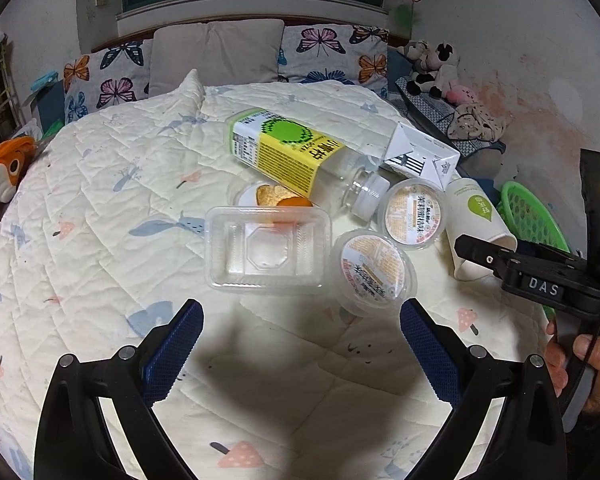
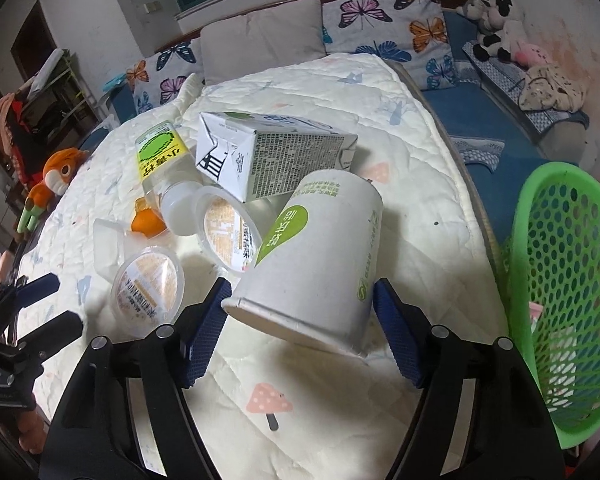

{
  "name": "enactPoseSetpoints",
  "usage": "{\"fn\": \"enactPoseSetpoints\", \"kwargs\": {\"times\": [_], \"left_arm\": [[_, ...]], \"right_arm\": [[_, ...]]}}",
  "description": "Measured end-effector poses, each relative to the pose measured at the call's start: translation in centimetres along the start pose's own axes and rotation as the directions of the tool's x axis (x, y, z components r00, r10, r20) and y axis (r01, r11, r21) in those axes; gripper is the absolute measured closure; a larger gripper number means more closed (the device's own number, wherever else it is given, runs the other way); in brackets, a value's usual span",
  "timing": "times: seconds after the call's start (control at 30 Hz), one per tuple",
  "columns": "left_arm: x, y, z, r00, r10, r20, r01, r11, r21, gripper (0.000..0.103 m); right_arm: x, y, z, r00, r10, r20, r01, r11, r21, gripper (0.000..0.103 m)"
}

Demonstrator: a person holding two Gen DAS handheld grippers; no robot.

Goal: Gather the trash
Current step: 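Grasp the white paper cup with the right tool while the left tool approaches a plastic tub, then drop the paper cup from the right tool while the left tool drops the round pudding cup into the basket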

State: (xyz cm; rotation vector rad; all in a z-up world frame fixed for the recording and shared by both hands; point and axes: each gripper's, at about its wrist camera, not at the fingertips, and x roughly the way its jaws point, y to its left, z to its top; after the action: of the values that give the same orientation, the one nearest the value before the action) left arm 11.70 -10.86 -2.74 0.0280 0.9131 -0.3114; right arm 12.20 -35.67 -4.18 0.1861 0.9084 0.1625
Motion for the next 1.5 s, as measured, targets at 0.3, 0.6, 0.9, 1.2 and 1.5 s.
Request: {"fn": "enactPoseSetpoints", "kwargs": {"times": [0.3, 0.6, 0.9, 1.2, 1.5], "left_arm": [[1.1, -0.8, -0.5, 0.998, -0.049, -0.034, 0.048, 0.998, -0.044, 0.024], [2.9, -3.0, -0.7, 0.995, -0.082, -0.055, 0.079, 0.996, -0.045, 0.029], [4.7, -5.5, -0.2, 0.998, 0.042, -0.048, -0.041, 0.999, 0.024, 0.024], [5.5, -5.3, 0.2, 0.998, 0.022, -0.065, -0.021, 1.0, 0.006, 0.043], [3.4, -4.4, -0.4, 0.996, -0.075, -0.057, 0.074, 0.997, -0.022, 0.044]], "right_arm": [[-2.3, -0.4, -1.4, 0.999, 0.027, 0.027, -0.027, 1.0, 0.001, 0.032], [-3.9, -0.6, -2.0, 0.998, 0.036, 0.053, -0.035, 0.999, -0.013, 0.032], [-4.7, -0.6, -2.2, 0.997, 0.036, 0.063, -0.034, 0.999, -0.034, 0.032], [-5.2, -0.6, -2.5, 0.997, 0.034, 0.07, -0.031, 0.999, -0.042, 0.032], [-6.6, 0.0, -3.0, 0.995, 0.031, 0.095, -0.025, 0.997, -0.067, 0.032]]}}
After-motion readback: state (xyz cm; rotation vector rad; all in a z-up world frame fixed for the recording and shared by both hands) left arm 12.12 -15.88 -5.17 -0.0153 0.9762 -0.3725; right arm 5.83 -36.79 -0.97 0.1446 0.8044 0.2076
